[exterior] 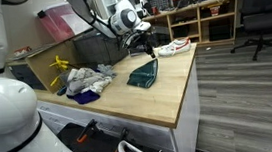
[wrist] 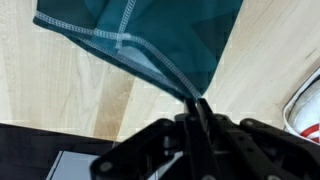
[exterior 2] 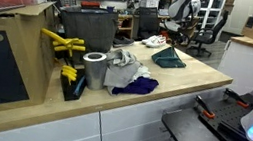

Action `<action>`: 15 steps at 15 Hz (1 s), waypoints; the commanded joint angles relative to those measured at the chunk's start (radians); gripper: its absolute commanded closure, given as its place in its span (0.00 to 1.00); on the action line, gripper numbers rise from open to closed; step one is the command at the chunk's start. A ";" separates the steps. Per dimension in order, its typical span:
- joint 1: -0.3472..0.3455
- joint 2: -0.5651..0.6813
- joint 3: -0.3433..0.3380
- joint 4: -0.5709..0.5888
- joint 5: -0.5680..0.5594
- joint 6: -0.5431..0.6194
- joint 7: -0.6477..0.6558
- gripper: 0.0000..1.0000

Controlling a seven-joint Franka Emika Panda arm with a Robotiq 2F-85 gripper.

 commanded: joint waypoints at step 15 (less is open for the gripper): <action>0.037 -0.131 0.190 -0.139 -0.007 -0.047 -0.173 0.00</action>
